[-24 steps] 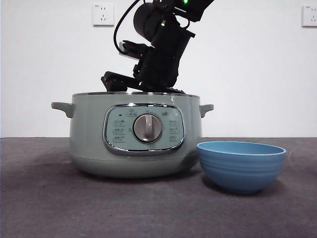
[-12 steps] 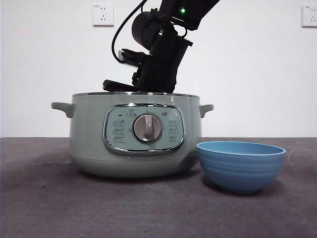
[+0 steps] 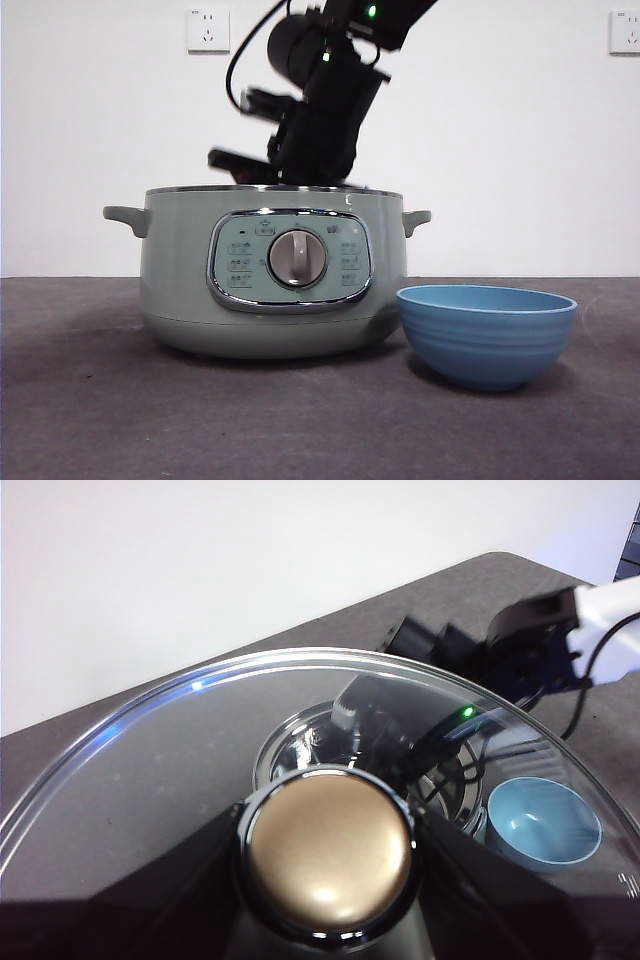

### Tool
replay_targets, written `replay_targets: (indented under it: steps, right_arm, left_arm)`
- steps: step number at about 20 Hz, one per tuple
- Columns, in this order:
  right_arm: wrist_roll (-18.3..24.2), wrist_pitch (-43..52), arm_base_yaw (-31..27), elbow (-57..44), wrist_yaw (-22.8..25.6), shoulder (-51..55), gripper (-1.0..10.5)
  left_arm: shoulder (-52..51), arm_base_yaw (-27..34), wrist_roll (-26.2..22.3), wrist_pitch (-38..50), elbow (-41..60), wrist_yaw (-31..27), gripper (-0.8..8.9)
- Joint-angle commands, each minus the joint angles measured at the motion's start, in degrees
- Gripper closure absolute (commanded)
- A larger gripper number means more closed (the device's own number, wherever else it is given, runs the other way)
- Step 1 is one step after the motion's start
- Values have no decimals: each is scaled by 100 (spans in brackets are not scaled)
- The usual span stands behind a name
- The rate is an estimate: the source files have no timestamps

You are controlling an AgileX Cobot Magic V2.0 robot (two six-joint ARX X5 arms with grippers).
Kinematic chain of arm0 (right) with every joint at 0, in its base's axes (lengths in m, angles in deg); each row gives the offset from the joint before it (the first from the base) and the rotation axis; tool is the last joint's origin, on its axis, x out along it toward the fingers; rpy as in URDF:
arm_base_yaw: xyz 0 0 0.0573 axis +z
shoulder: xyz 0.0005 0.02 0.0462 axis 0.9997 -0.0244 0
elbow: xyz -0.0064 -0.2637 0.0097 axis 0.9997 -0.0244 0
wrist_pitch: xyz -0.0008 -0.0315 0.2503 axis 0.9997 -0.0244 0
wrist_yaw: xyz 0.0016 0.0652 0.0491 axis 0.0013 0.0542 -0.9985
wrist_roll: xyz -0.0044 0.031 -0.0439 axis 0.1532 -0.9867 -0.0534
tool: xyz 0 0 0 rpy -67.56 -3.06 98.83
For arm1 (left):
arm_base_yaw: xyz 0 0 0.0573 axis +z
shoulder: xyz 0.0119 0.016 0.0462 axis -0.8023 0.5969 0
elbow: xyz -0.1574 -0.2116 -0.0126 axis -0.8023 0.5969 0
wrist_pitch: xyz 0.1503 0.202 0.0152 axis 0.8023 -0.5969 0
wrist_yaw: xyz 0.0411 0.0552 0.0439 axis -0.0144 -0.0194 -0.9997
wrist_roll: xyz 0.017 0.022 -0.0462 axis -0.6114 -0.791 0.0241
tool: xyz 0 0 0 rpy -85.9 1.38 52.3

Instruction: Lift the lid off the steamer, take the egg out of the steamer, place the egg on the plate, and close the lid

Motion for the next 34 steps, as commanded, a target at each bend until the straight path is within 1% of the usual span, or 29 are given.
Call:
replay_targets:
  steps: [1,3,4,6,7,9,11,13,15,19,22,26,30,34]
  right_arm:
    - [28,-11,13,17,28,568,959]
    - [57,-262,7,17,35,1174,959]
    - [175,-533,2,17,79,1526,959]
    - [393,-1226,-2,17,463,2240,959]
    - [459,-1478,-17,17,479,2583,959]
    - [457,-1818,-201,15,481,3097,959]
    - [470,-2256,-361,4,479,3362,960]
    - [601,-2677,-529,-72,476,3539,960]
    - [623,-2743,-667,-321,452,3692,960]
    - [610,-2490,-861,-1268,424,3799,960]
    - [529,-1790,-866,-2264,114,3799,959]
    - [424,-828,-866,-3416,129,3797,959]
    - [409,-11,-898,-4218,120,3781,959]
    - [409,551,-898,-4673,125,3615,959]
  left_arm:
    - [-76,-11,-22,273,-90,17,822]
    - [-76,-11,-20,273,-90,17,822]
    - [-76,-11,-22,273,-90,17,822]
    - [-76,-11,-20,273,-90,33,822]
    - [-76,-11,-22,273,-90,35,822]
    - [-76,-11,-22,271,-90,44,822]
    - [-76,-11,-22,269,-90,57,822]
    - [-76,-11,-20,269,-90,57,822]
    - [-76,-11,-20,264,-90,61,822]
    - [-76,-11,-9,262,-90,61,822]
    - [-76,-11,-7,236,-90,59,822]
    - [-76,-11,-4,186,-90,59,822]
    - [-76,-11,-4,184,-90,61,822]
    - [-76,-11,0,162,-90,61,822]
